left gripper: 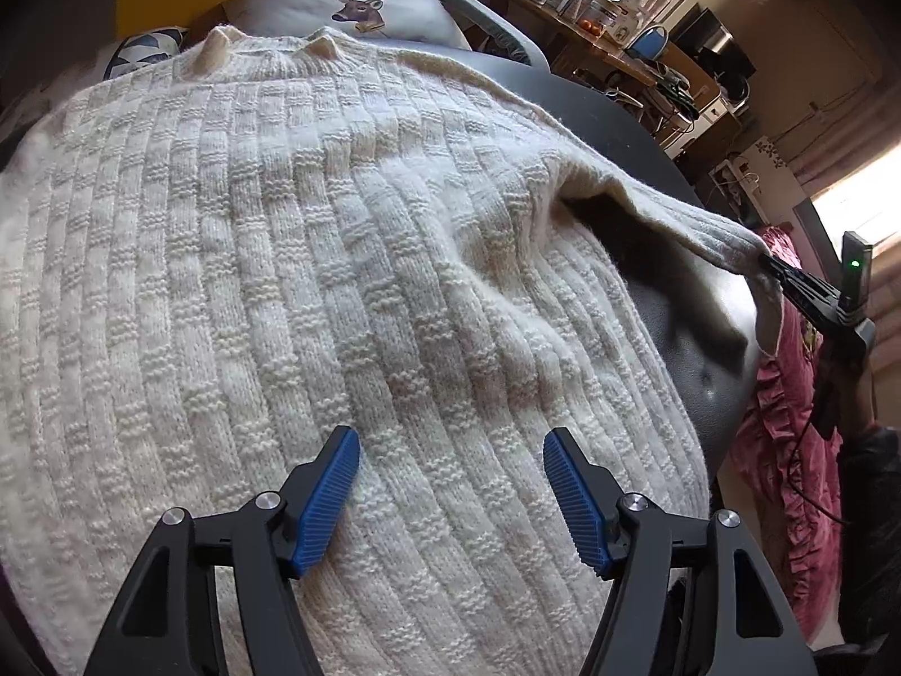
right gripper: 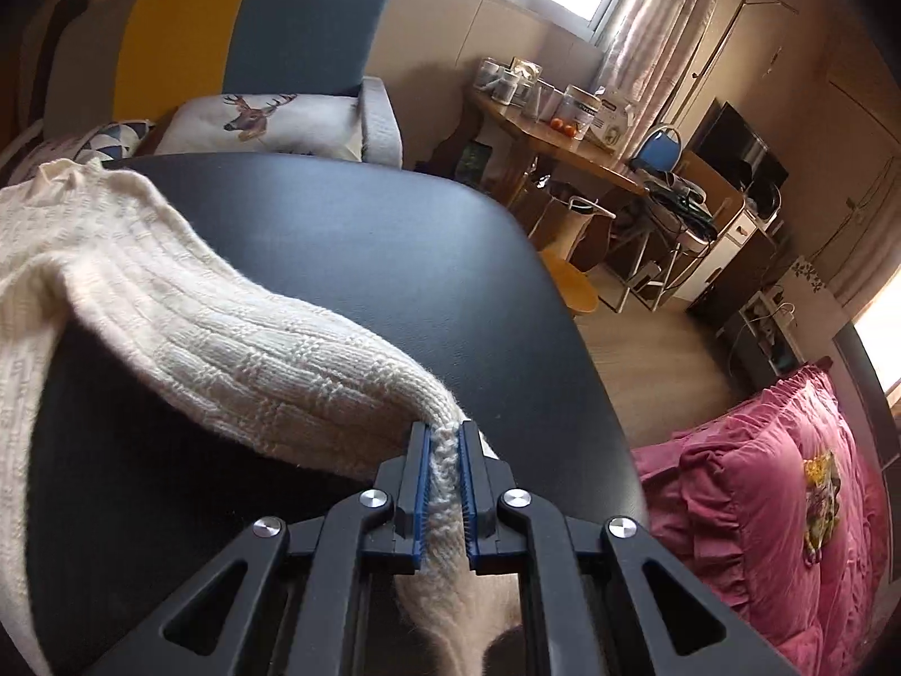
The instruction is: Fold clothes
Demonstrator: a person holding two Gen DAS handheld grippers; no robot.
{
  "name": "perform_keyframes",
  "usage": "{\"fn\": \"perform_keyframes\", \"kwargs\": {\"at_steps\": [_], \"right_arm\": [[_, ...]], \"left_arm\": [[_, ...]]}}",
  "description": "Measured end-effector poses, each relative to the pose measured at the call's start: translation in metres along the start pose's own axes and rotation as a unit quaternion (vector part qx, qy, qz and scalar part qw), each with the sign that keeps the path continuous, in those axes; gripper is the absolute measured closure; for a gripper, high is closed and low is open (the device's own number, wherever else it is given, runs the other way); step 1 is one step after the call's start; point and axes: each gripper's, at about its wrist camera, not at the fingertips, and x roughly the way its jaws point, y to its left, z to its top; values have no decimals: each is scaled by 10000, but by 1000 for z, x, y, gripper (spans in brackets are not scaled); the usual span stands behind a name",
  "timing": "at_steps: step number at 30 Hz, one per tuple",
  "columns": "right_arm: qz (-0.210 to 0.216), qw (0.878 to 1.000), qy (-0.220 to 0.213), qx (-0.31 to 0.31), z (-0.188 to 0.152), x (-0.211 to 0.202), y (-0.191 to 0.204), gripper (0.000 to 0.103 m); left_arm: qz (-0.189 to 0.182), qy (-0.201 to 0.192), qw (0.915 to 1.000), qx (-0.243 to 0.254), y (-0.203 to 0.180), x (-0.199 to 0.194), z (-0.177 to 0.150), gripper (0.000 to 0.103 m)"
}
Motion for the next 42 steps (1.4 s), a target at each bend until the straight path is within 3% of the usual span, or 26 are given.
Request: {"fn": "perform_keyframes", "kwargs": {"at_steps": [5, 8, 13, 15, 18, 22, 26, 31, 39, 42], "right_arm": [[26, 9992, 404, 16, -2, 42, -10, 93], [41, 9979, 647, 25, -4, 68, -16, 82], [529, 9934, 659, 774, -8, 49, -45, 77], [841, 9850, 471, 1431, -14, 33, -65, 77], [1412, 9580, 330, 2473, -24, 22, -92, 77], [1699, 9430, 255, 2849, -18, 33, -96, 77], [1359, 9536, 796, 2565, 0, 71, -75, 71], [631, 9800, 866, 1677, 25, 94, -45, 67], [749, 9794, 835, 1678, 35, 108, -58, 66], [752, 9799, 835, 1649, 36, 109, -58, 66]], "left_arm": [[65, -84, 9999, 20, 10, -8, 16, 34], [127, -168, 9998, 21, 17, -15, 34, 34], [314, -352, 9987, 169, 16, -21, 76, 34], [406, -421, 9977, 353, 8, -20, 94, 31], [463, -454, 9961, 601, -5, -8, 121, 30], [524, -543, 9929, 921, -29, 12, 156, 30], [624, -531, 9915, 1013, -40, 35, 187, 30], [595, -424, 9947, 718, -27, 61, 215, 30], [457, -355, 9933, 999, -40, 95, 256, 30], [785, -127, 9922, 959, -39, 124, 269, 30]]}}
